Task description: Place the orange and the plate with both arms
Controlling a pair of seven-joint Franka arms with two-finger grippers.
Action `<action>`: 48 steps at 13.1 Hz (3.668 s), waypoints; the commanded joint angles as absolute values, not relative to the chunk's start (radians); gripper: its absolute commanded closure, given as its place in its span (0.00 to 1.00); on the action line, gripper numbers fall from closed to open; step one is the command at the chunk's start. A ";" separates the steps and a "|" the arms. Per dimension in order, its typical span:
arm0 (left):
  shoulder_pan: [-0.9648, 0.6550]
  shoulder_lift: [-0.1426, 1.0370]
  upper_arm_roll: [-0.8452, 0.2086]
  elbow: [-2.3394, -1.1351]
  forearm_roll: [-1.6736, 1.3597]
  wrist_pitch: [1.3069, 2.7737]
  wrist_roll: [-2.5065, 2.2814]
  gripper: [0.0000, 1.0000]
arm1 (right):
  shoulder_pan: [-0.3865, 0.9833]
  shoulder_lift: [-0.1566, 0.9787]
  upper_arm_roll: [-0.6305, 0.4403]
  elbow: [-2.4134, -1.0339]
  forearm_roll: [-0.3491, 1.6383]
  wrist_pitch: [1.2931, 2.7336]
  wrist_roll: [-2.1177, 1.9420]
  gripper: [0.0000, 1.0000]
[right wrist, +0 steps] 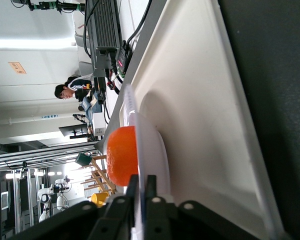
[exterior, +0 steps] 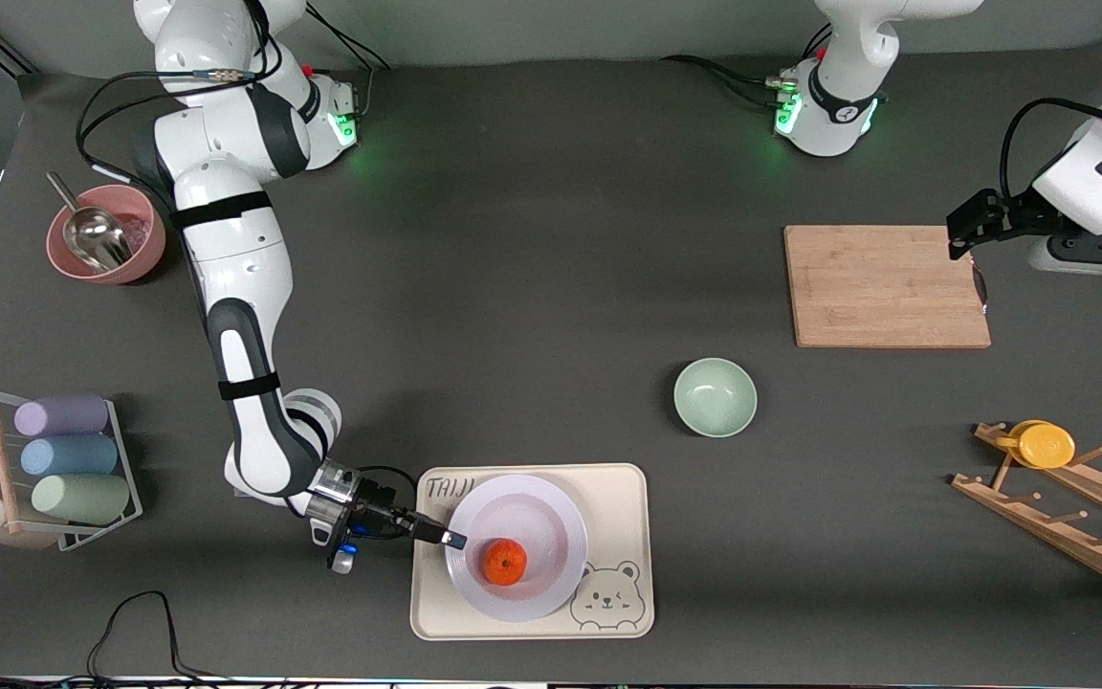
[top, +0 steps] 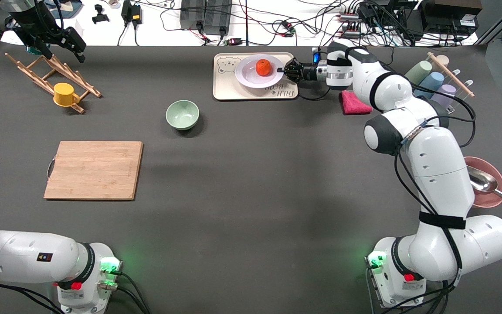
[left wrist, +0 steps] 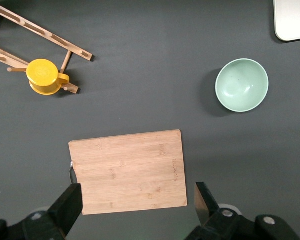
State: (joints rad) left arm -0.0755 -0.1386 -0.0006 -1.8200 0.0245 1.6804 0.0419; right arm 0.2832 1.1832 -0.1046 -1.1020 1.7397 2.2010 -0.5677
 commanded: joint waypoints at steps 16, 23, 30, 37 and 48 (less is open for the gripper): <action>-0.081 -0.120 0.003 -1.793 0.043 1.675 0.054 0.00 | 0.227 0.938 -0.124 -1.199 1.094 2.188 -0.285 0.00; -0.080 -0.118 0.005 -1.793 0.041 1.684 0.057 0.00 | 0.481 0.638 -0.476 -1.538 0.720 2.102 -0.285 0.00; -0.057 -0.115 0.006 -1.793 0.031 1.706 0.058 0.00 | 0.842 0.419 -0.923 -1.675 0.508 1.837 -0.287 0.00; -0.055 -0.114 0.006 -1.798 0.032 1.709 0.058 0.00 | 0.821 0.307 -0.933 -1.453 0.367 1.574 -0.218 0.00; -0.054 -0.110 0.006 -1.798 0.035 1.706 0.060 0.00 | 0.444 0.207 -0.490 -1.334 0.192 1.387 -0.131 0.00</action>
State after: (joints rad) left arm -0.0595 -0.1170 0.0083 -1.8110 0.0302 1.7045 0.0437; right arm 0.5275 0.2602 -0.6462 -1.3288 0.2682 1.4075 -0.2172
